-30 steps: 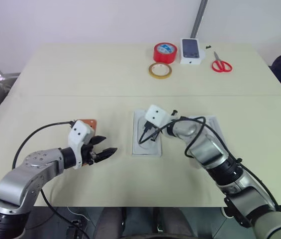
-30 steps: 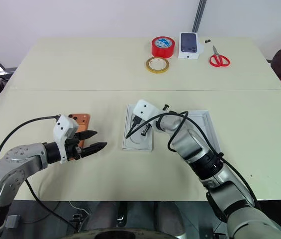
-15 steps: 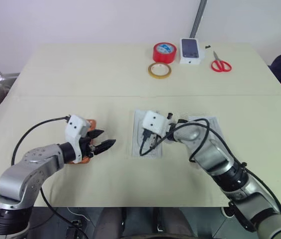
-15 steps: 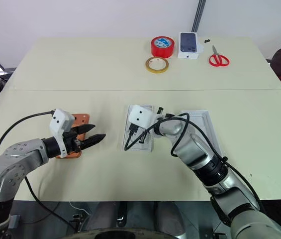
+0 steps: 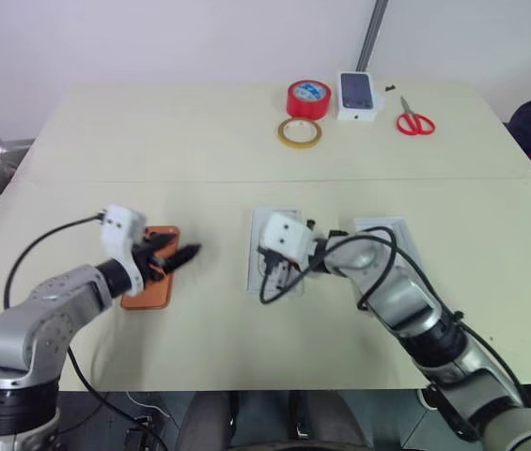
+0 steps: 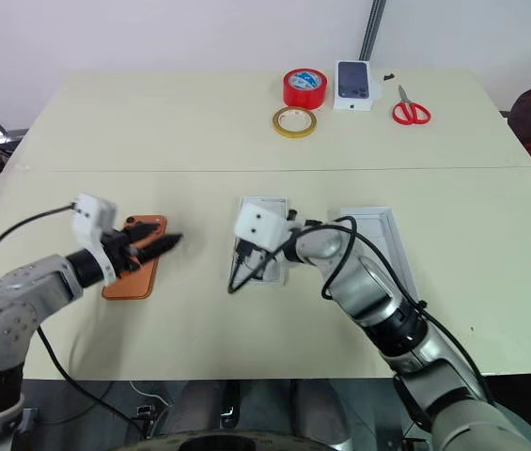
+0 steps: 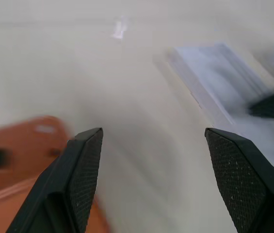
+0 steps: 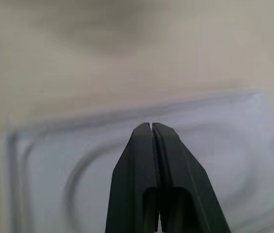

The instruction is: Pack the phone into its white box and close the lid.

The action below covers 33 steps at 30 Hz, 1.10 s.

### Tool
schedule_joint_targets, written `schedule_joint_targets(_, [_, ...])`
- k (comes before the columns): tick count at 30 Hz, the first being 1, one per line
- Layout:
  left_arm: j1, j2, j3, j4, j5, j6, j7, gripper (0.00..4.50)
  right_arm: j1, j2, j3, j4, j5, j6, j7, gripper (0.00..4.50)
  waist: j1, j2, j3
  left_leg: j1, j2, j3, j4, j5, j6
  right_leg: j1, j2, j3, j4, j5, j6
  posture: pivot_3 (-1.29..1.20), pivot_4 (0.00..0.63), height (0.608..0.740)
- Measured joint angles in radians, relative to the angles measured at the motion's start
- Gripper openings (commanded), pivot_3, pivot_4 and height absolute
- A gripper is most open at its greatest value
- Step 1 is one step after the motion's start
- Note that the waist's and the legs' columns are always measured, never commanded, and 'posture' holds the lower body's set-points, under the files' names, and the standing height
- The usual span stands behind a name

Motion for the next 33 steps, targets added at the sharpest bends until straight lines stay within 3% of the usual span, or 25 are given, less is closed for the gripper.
schedule_joint_targets(8, [-0.068, -0.028, 0.162, 0.111, -0.001, 0.221, 0.252, 4.44, -0.103, 0.163, 0.074, 0.242, -0.027, -0.076, -0.047, 0.0, -0.002, -0.002, -0.001, 0.0, 0.0, 0.0, 0.0, 0.001, -0.001, -0.001, 0.0, 0.0, 0.001, 0.0, 0.0, 0.0, 0.15, 0.74])
schedule_joint_targets(18, [-0.091, -0.01, 0.242, 0.04, -0.1, 0.576, 0.257, 4.44, -0.131, 0.19, 0.174, 0.377, -0.067, -0.159, 0.011, 0.0, -0.004, -0.002, -0.002, 0.0, 0.0, 0.0, 0.0, 0.004, -0.007, -0.001, 0.0, 0.0, 0.001, 0.0, 0.0, 0.0, 0.15, 0.74])
schedule_joint_targets(23, [-0.062, -0.027, 0.228, -0.018, -0.149, 0.603, 0.246, 4.44, -0.133, 0.191, 0.179, 0.384, -0.078, -0.181, 0.036, 0.0, 0.0, -0.002, -0.002, 0.0, -0.001, 0.0, 0.0, 0.004, -0.008, -0.001, -0.001, 0.0, 0.001, 0.0, 0.0, 0.0, 0.15, 0.74])
schedule_joint_targets(33, [-0.103, -0.155, 0.196, -0.024, -0.244, 0.603, 0.328, 4.44, -0.13, 0.196, 0.179, 0.383, -0.093, -0.181, 0.05, 0.0, 0.011, -0.002, -0.003, 0.001, -0.002, 0.0, 0.0, 0.004, -0.008, 0.001, -0.003, -0.001, 0.001, 0.0, 0.0, 0.0, 0.15, 0.74])
